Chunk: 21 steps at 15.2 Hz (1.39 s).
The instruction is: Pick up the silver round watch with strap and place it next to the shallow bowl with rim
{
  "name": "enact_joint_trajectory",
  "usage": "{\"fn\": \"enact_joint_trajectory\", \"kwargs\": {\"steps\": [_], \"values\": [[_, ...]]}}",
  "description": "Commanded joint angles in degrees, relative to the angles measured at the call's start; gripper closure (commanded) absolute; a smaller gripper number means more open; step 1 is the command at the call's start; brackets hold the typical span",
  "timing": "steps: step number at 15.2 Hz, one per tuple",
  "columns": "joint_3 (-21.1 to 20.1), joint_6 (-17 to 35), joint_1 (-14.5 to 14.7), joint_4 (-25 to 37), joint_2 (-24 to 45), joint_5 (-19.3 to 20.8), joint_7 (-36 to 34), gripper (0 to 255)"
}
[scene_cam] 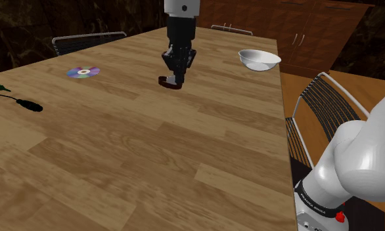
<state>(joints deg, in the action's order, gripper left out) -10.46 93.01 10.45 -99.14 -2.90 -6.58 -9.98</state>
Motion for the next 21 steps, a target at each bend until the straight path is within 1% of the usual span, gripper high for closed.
{"fn": "enact_joint_trajectory", "kwargs": {"steps": [1,9,18,21], "values": [[0.0,-1.7,0.0,2.1,0.4,0.1,-0.2,255],[0.0,-8.2,0.0,10.1,1.9,0.3,-1.0,255],[-0.2,-15.9,0.2,20.8,4.9,0.7,-2.1,255],[1.5,-15.0,-1.5,13.3,-1.5,-0.1,1.3,255]]}}
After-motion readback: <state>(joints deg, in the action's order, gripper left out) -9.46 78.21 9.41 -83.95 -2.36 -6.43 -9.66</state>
